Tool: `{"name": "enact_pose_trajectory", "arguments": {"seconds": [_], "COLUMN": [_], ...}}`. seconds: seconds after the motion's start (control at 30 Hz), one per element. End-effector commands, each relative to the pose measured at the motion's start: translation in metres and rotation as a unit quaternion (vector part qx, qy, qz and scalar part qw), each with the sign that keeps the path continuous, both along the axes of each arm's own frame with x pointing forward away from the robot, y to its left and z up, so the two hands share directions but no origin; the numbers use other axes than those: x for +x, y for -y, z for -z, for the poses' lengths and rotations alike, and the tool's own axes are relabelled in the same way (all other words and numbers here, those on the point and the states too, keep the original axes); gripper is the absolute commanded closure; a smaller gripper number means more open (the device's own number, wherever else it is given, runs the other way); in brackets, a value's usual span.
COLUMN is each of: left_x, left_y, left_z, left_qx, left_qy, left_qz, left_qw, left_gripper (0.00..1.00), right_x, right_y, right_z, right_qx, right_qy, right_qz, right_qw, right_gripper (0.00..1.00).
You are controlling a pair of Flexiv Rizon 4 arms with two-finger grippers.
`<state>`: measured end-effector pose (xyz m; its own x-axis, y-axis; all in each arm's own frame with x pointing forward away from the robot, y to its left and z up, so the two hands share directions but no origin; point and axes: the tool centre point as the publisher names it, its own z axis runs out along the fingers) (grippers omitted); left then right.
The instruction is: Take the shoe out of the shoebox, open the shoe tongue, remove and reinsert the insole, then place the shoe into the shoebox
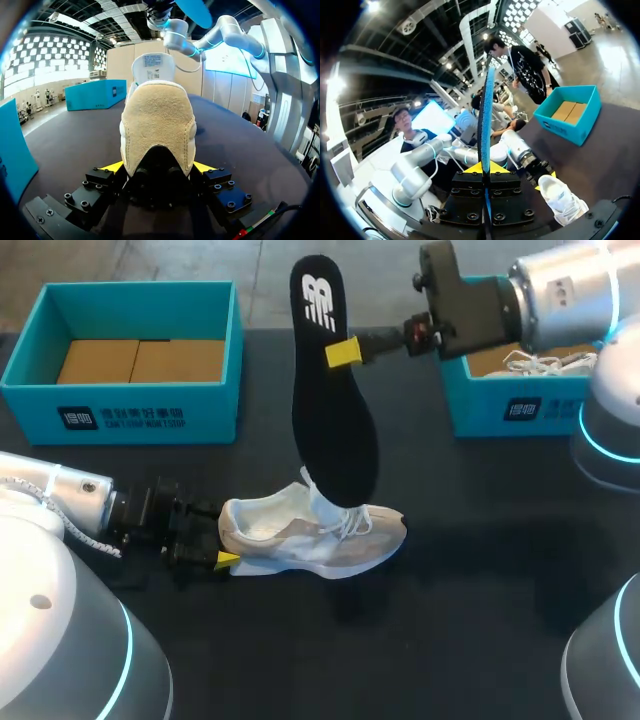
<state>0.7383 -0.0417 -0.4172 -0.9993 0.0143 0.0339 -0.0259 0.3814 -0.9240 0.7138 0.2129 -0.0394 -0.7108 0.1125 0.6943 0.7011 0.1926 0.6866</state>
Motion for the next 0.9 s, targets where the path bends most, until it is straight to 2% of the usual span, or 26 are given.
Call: {"name": "enact_pose_trajectory", "arguments": {"seconds": [0.03,0.17,0.7,0.9], "left_x": [0.001,0.001,0.001,0.001], "left_y": [0.001,0.001,0.001,0.001], "left_z": [0.003,0.003,0.003,0.003], "left_qx": [0.001,0.001,0.001,0.001], "left_qy": [0.000,0.000,0.000,0.000], "left_qz": [0.000,0.000,0.000,0.000], "left_qw": [1.000,1.000,1.000,1.000], "left_gripper": [1.00,1.00,1.00,1.00], "right_x": [-0.016,-0.021,-0.021,-0.034], "right_y": [0.009,0.012,0.012,0.027], "right_z": [-0.003,-0.011,-0.011,-0.028], "right_qx": [-0.003,0.006,0.006,0.015], "right_qy": [0.001,0.015,0.015,0.035], "right_qz": [0.019,0.023,0.023,-0.003], "right_qw": [1.000,1.000,1.000,0.999], "right_gripper": [1.00,1.00,1.00,1.00]}}
